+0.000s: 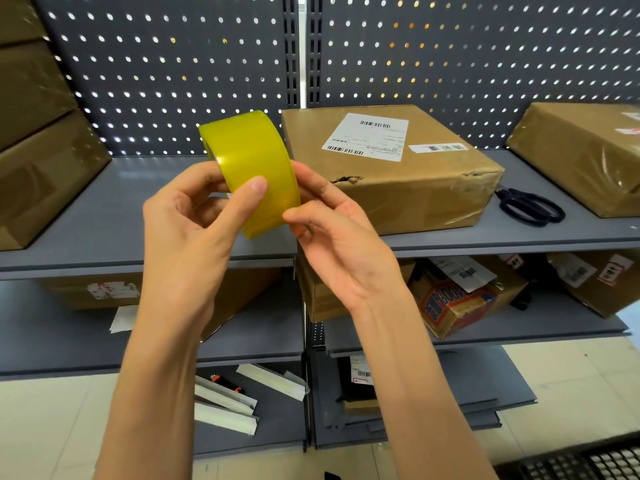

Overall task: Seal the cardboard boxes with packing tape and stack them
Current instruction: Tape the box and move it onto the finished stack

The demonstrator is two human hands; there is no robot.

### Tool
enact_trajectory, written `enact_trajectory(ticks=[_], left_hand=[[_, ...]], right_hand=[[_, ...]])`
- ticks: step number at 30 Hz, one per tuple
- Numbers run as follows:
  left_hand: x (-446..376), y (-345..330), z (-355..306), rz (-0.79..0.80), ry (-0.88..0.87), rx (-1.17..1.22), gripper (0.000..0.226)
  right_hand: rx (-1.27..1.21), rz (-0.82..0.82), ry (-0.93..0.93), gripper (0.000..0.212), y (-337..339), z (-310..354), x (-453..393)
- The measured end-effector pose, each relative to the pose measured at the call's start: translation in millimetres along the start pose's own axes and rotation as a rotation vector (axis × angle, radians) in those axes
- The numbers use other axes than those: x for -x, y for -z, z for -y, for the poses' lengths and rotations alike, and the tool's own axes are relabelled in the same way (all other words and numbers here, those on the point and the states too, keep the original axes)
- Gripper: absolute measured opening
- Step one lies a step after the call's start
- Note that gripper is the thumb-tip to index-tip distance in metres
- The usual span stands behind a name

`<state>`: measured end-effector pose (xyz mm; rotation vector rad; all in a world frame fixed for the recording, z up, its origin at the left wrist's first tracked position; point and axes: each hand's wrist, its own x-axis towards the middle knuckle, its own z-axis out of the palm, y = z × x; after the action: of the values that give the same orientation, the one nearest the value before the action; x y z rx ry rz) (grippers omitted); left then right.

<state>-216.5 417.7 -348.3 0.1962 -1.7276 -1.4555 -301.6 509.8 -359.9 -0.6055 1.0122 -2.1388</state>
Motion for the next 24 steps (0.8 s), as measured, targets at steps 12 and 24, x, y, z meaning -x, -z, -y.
enact_trajectory(ticks=[12,24], left_hand=[[0.7,-5.6,-0.5,0.006,-0.018,0.037,0.015],[1.4,-6.1,-0.6,-0.001,-0.021,0.052,0.014]], right_hand=[[-0.007,-0.013,0.061,0.031,0.7,2.5,-1.2],[-0.012,0.009,0.053,0.044,0.0,1.1,-0.5]])
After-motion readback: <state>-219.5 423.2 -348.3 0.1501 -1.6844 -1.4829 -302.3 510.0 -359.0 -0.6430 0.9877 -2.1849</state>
